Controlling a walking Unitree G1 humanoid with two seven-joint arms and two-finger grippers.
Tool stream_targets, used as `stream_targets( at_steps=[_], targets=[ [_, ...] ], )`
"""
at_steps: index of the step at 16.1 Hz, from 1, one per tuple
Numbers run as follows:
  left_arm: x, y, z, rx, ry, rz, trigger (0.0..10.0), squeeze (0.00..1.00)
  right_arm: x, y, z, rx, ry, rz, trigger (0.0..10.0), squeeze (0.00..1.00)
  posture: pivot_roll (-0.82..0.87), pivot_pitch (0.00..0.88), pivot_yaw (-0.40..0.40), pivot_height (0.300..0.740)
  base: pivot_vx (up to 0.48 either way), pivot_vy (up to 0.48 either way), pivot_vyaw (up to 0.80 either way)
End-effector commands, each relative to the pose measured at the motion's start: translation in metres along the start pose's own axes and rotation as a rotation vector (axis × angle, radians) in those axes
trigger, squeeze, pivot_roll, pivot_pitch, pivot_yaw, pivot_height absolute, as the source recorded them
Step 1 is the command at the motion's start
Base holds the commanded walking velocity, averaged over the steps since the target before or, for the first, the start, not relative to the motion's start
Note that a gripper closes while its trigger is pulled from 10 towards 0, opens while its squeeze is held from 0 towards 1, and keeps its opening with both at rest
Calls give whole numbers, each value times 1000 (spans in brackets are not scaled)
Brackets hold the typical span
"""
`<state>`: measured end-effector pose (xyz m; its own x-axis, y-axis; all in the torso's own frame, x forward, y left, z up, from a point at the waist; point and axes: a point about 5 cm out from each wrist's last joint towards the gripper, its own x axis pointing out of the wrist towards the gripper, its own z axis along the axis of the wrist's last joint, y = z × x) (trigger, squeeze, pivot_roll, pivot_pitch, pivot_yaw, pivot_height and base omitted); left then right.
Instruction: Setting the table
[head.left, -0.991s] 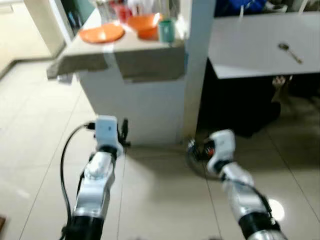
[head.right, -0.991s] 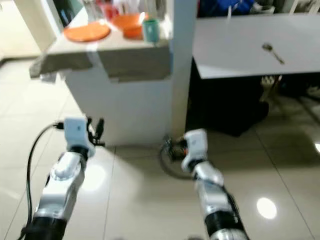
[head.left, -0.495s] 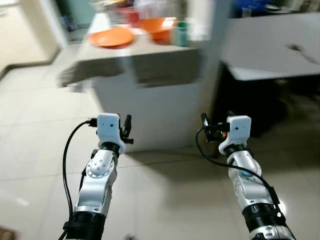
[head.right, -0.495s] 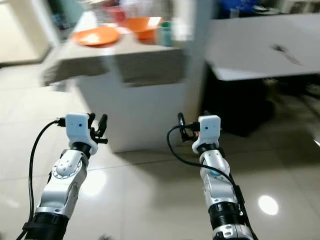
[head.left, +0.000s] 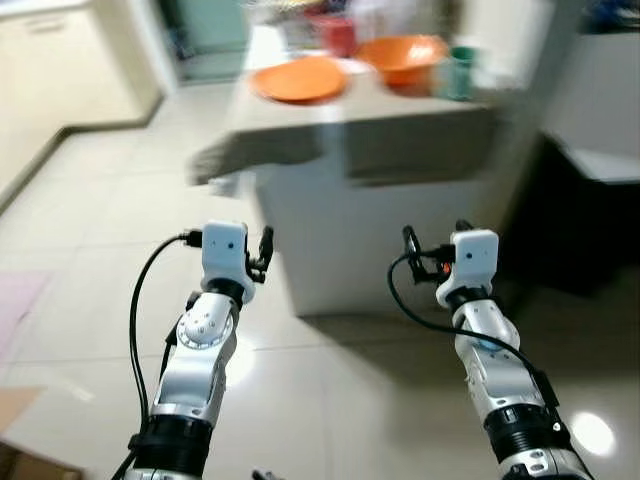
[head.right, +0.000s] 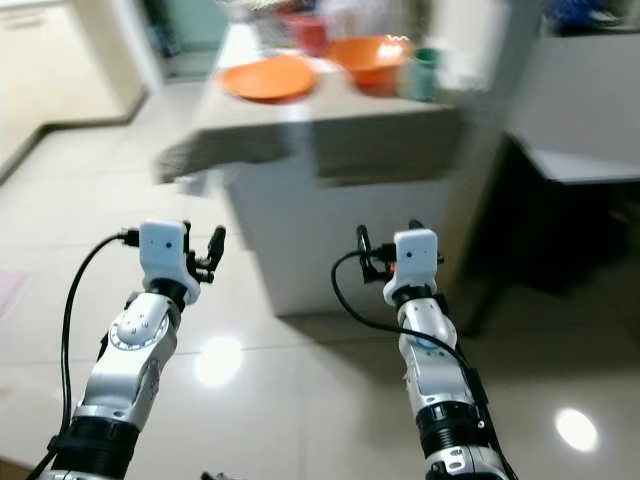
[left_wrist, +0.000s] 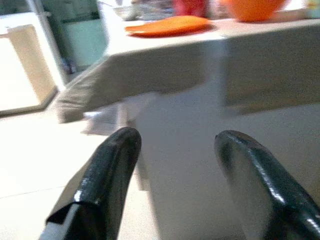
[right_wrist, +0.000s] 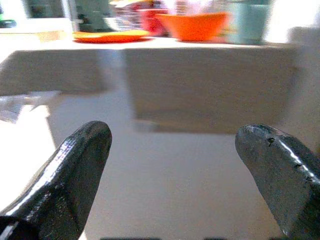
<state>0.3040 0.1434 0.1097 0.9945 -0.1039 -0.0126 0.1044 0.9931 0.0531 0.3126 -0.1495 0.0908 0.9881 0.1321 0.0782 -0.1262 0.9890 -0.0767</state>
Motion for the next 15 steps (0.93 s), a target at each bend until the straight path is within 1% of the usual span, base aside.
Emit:
stream_targets(
  at_steps=[1,8,11,12,13,14,15],
  targets=[
    [0,8,2,17,0,13,10000,1000,4,10,6,-1,-29,23,10000,0,-143,0,103,731,424,0,0],
    [2,5,4,-7,-7,-12,10000,1000,4,15,8,-7,-44,34,10000,0,-141,0,108,731,446,0,0],
    [3,0,7,-8,-21,-32,10000,1000,6,15,22,-37,-110,25,10000,0,-142,0,107,731,453,0,0],
    [3,-1,9,-5,-28,-36,10000,690,7,13,33,-44,-153,12,10000,0,-142,0,107,731,446,0,0],
    [3,-1,9,0,-27,-37,10000,690,8,13,36,-47,-166,8,10000,0,-142,0,107,731,446,0,0],
    [4,-2,11,-14,-32,-45,10000,0,10,10,51,-51,-216,-11,10000,0,-142,0,108,731,0,0,0],
    [4,-3,12,-38,-39,-61,10000,0,12,9,64,-62,-266,-26,10000,0,-146,0,110,731,0,0,0]
  ],
)
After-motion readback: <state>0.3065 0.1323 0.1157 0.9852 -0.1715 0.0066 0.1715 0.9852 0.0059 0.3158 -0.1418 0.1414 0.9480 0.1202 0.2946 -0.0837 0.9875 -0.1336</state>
